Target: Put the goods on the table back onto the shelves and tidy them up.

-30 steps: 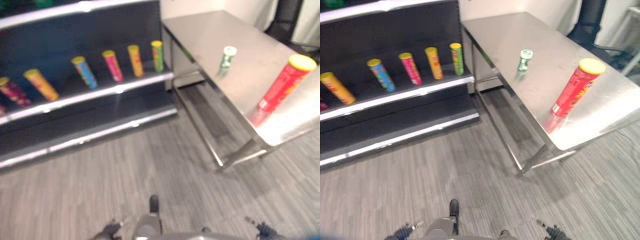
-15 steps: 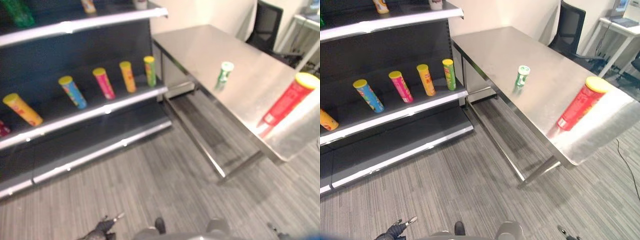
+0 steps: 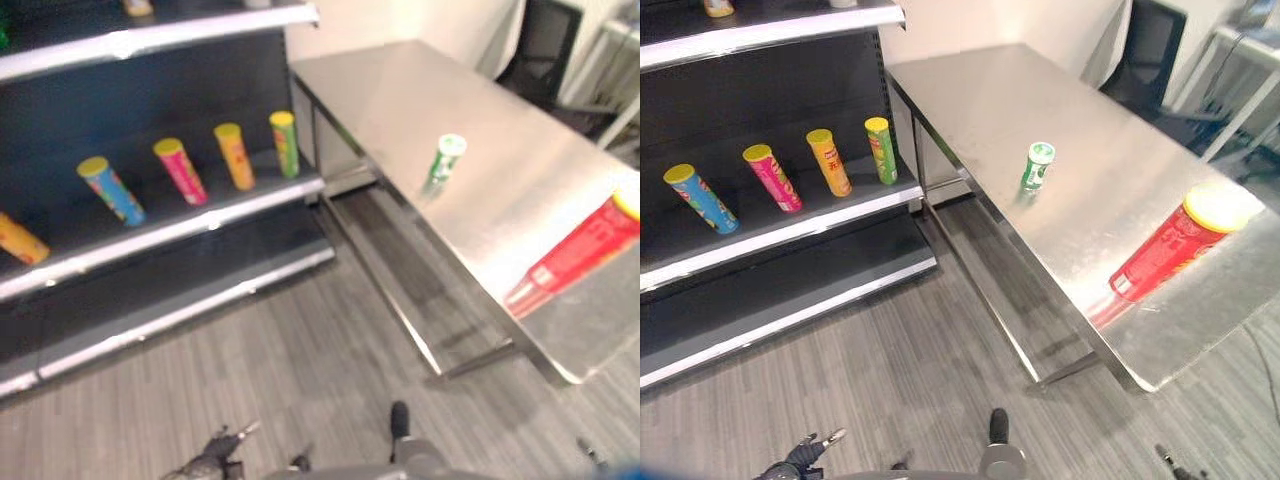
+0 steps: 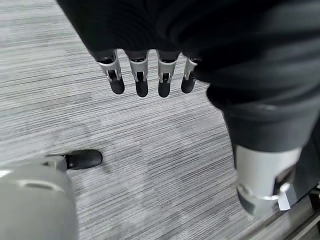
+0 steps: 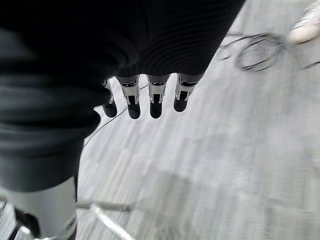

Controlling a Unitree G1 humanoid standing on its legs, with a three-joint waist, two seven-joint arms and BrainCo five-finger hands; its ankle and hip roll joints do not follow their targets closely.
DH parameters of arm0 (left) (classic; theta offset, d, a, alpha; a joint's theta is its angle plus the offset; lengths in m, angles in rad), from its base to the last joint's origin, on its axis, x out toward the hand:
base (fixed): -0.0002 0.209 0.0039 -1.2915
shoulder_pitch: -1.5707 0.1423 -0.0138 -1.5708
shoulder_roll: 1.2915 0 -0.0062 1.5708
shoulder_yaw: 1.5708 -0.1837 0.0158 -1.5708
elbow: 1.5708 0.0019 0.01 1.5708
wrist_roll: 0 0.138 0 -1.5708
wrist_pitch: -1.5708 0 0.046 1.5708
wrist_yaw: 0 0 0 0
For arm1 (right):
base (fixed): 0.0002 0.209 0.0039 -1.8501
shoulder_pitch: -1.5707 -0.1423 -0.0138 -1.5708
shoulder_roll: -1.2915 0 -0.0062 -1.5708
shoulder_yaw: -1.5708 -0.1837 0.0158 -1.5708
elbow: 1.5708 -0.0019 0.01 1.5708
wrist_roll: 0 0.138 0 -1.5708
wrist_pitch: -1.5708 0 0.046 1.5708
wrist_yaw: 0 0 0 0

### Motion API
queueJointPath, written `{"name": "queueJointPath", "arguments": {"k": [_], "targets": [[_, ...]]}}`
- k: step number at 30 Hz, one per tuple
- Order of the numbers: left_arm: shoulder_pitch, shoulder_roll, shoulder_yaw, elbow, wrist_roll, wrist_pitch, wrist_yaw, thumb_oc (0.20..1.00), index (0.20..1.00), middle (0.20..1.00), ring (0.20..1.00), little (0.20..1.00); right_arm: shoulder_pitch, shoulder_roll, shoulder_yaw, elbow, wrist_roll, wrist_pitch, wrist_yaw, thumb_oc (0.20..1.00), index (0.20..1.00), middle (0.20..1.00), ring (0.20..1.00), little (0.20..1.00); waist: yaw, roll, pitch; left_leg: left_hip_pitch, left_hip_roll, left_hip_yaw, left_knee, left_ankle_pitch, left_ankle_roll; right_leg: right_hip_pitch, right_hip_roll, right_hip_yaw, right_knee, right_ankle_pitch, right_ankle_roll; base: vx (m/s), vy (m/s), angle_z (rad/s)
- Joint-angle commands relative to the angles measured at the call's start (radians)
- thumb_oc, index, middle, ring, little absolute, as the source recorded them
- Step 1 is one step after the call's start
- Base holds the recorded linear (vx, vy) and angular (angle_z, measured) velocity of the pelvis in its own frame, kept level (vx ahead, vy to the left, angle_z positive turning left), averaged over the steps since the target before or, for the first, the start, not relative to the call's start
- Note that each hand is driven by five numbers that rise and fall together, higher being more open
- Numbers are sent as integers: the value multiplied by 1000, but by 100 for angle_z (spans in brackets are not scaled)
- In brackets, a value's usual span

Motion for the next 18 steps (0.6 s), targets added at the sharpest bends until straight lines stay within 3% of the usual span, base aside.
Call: {"name": "queueJointPath", "arguments": {"k": [1, 2, 5, 12, 18], "targets": [[-42, 47, -6, 12, 29, -11, -8, 1000, 1000, 1000, 1000, 1000, 23, -94, -143, 20, 122, -63, -46, 1000, 1000, 1000, 1000, 1000, -31, -38, 2, -16, 51, -2, 0, 53, -61, 37, -63, -13, 35, -26, 125, 41, -14, 16], [-42, 46, -8, 12, 29, -10, -8, 1000, 1000, 1000, 1000, 1000, 26, -94, -145, 18, 122, -62, -46, 1000, 1000, 1000, 1000, 1000, -29, -37, 2, -15, 51, -2, 0, 53, -61, 38, -63, -13, 35, -26, 125, 72, -10, 17], [-31, 35, -5, 32, 49, -6, -19, 1000, 1000, 1000, 1000, 1000, 77, -187, -341, -79, 218, -128, -69, 1000, 1000, 1000, 1000, 1000, -50, -30, -13, -10, 54, 4, 0, 48, -67, 51, -64, -16, 30, -29, 128, 54, 12, 6], [-15, 37, -13, 52, 72, -6, -36, 1000, 1000, 1000, 1000, 1000, 63, -345, -495, -318, 297, -236, -54, 1000, 1000, 1000, 1000, 1000, -60, -32, -27, -1, 51, 19, 0, 37, -67, 55, -68, -9, 25, -23, 133, 11, 12, -4], [-4, 55, -42, 41, 95, -8, -65, 1000, 1000, 1000, 1000, 1000, -81, -538, -328, -598, 210, -231, 64, 1000, 1000, 1000, 1000, 1000, -29, -49, -32, 9, 43, 45, 0, 31, -67, 44, -75, 6, 23, -2, 140, -16, 10, -13]]}}
